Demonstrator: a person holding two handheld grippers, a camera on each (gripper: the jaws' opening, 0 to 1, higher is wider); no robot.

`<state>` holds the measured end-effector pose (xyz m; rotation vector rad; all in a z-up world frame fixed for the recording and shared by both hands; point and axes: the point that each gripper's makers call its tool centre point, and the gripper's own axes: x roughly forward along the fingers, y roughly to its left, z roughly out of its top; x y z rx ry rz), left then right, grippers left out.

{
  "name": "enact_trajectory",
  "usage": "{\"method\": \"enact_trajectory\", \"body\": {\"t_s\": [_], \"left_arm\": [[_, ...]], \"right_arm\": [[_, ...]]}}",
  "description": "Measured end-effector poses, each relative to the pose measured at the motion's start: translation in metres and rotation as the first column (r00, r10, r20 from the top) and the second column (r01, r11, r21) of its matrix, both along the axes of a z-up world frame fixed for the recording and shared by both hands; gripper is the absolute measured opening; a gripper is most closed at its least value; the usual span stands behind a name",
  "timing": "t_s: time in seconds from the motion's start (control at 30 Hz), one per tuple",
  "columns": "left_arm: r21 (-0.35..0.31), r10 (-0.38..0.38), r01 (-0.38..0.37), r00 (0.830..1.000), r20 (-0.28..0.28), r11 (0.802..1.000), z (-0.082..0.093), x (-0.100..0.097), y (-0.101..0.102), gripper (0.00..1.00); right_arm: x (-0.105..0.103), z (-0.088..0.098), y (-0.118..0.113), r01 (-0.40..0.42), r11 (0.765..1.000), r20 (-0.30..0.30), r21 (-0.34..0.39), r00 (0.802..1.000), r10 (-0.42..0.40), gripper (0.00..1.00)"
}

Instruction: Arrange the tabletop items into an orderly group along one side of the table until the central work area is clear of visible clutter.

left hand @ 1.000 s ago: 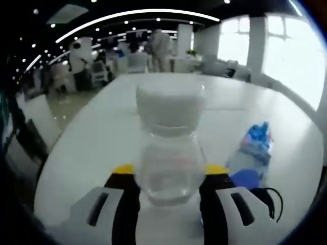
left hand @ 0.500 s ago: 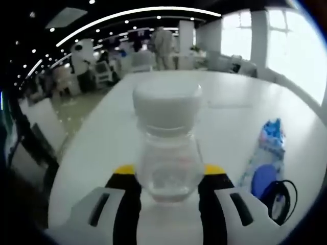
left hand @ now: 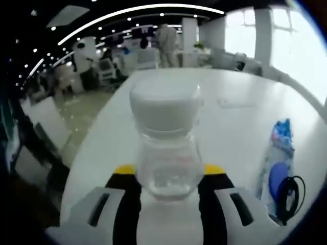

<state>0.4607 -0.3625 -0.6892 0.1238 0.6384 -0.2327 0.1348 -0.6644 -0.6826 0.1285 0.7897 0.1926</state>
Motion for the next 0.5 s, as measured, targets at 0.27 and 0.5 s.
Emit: {"method": "enact_trajectory", "body": {"t_s": [0.27, 0.5], "left_arm": [[-0.028, -0.019, 0.017, 0.998, -0.065, 0.999, -0.01, -0.009, -0.005, 0.46], [-0.079, -0.037, 0.031, 0.996, -0.078, 0.996, -0.016, -0.02, -0.004, 0.71]], "right_arm": [[0.0, -0.001, -0.001, 0.001, 1.0, -0.004, -0.009, 1.0, -0.001, 0.74], [0.0, -0.001, -0.002, 0.007, 1.0, 0.0, -0.01, 1.0, -0.007, 0.74]]}}
